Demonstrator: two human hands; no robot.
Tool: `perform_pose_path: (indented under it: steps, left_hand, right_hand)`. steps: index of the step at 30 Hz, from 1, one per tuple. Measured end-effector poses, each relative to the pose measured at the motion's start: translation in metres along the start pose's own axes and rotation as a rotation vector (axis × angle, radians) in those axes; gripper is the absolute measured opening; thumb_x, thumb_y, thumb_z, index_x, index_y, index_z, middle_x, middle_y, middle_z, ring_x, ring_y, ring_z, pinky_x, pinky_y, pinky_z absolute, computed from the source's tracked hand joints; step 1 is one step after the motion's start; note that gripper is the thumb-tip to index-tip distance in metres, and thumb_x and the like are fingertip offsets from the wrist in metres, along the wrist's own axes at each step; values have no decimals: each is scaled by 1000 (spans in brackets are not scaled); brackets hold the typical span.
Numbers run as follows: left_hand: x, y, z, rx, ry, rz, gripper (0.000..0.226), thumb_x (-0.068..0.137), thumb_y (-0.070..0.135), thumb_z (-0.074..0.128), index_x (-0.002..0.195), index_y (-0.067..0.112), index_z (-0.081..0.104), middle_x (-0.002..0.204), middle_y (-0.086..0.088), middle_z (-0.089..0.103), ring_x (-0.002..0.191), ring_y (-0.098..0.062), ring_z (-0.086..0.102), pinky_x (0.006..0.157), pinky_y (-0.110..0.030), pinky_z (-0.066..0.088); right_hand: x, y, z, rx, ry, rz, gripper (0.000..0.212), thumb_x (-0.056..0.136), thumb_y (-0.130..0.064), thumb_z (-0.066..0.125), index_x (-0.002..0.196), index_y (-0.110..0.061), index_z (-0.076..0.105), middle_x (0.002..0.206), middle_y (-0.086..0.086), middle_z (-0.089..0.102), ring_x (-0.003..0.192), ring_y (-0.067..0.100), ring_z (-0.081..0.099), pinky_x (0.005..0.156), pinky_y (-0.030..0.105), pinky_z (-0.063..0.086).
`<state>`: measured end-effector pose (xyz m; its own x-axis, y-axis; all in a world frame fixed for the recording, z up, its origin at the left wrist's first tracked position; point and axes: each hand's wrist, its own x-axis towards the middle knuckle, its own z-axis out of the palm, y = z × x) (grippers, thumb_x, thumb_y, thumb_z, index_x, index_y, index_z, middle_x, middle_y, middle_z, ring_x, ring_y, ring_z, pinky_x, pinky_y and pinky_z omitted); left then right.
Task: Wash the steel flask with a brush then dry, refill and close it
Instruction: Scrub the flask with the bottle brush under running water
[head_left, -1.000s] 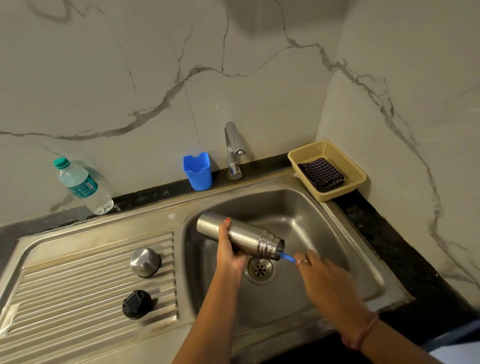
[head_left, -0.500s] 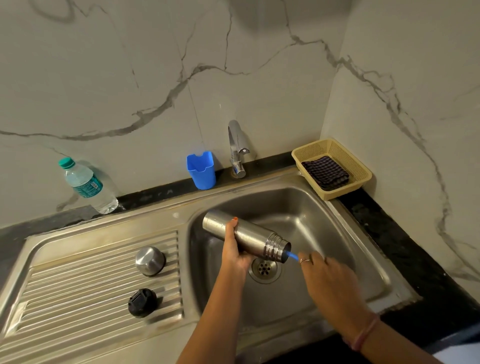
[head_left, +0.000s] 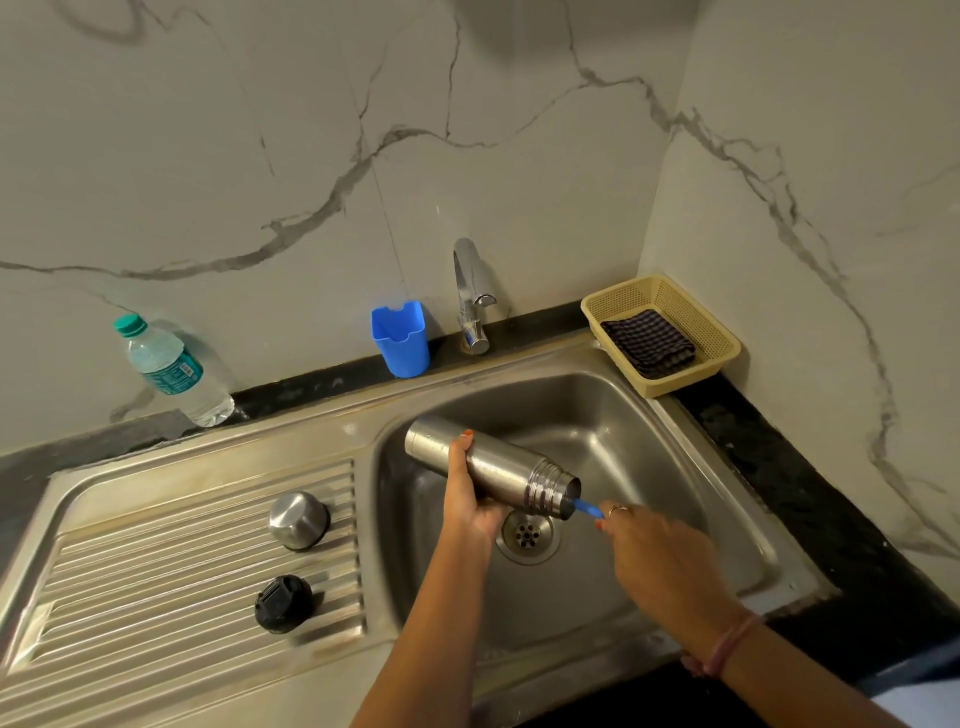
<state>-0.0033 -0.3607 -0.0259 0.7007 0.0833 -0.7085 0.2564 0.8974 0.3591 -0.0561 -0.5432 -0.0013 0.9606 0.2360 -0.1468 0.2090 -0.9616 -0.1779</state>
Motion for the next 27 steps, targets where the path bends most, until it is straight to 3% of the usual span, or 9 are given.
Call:
perform_pose_path:
  steps: [4, 5, 7, 10, 12, 15, 20, 23, 27]
  left_hand:
    - [1, 2, -2, 11, -6, 9, 42, 81, 27, 78, 108, 8, 51, 110, -21, 64, 101, -38, 64, 87, -59, 52]
    - [2, 2, -3, 10, -8, 12, 41, 81, 26, 77, 107, 8, 51, 111, -21, 64, 101, -38, 63, 88, -60, 51]
    - [1, 2, -2, 23, -3, 10, 41, 81, 26, 77, 107, 8, 51, 111, -21, 63, 101, -37, 63, 86, -59, 52]
    - [1, 0, -1, 33, 0, 6, 48, 80, 26, 79, 114, 7, 51, 112, -21, 64, 101, -38, 63, 80, -58, 52]
    - [3, -2, 0, 26, -4, 11, 54, 79, 27, 80, 119, 6, 50, 114, -21, 64, 101, -38, 64, 78, -58, 53]
    - [6, -1, -3, 64, 5, 24, 56, 77, 27, 81, 120, 7, 50, 116, -21, 64, 104, -37, 63, 90, -58, 52]
    - [8, 2, -11, 58, -7, 30, 57, 76, 30, 81, 120, 7, 53, 116, -20, 65, 107, -36, 64, 99, -58, 49]
    - [8, 4, -11, 78, -7, 45, 58, 76, 30, 81, 122, 7, 54, 115, -20, 66, 106, -35, 64, 99, -57, 50]
    - [8, 11, -15, 59, 27, 71, 61, 76, 29, 81, 126, 6, 52, 115, -20, 65, 105, -35, 64, 88, -55, 54]
  right_hand:
    - [11, 9, -20, 1179, -531, 382, 26, 100, -28, 45, 93, -12, 64, 54, -7, 33, 37, 1, 25, 35, 15, 18]
    - [11, 10, -26, 1323, -600, 458, 26, 100, -27, 44, 94, -10, 63, 54, -7, 30, 37, 2, 21, 34, 15, 14]
    - [8, 10, -25, 1123, -558, 384, 28, 101, -31, 42, 97, -12, 62, 57, -7, 35, 41, 3, 26, 38, 16, 20]
    - [-3, 3, -8, 168, -148, 44, 27, 102, -38, 35, 112, -21, 53, 88, -6, 57, 66, 7, 51, 57, 20, 38]
    - [-13, -3, -1, -98, 30, -25, 30, 103, -35, 30, 122, -23, 50, 95, -7, 57, 71, 8, 51, 61, 20, 41]
    - [-12, -7, -3, 220, -97, 32, 31, 103, -35, 34, 111, -20, 59, 70, -7, 51, 57, 6, 46, 51, 18, 34]
    - [4, 16, -26, 1371, -731, 508, 28, 100, -29, 45, 99, -6, 62, 55, -7, 26, 40, 2, 17, 34, 14, 13]
    - [-5, 21, -34, 1395, -825, 521, 27, 100, -29, 45, 100, -6, 59, 56, -6, 23, 39, 1, 15, 33, 12, 11]
    - [-15, 35, -46, 965, -694, 275, 32, 101, -31, 41, 100, -9, 65, 52, -7, 31, 37, 3, 22, 35, 15, 21]
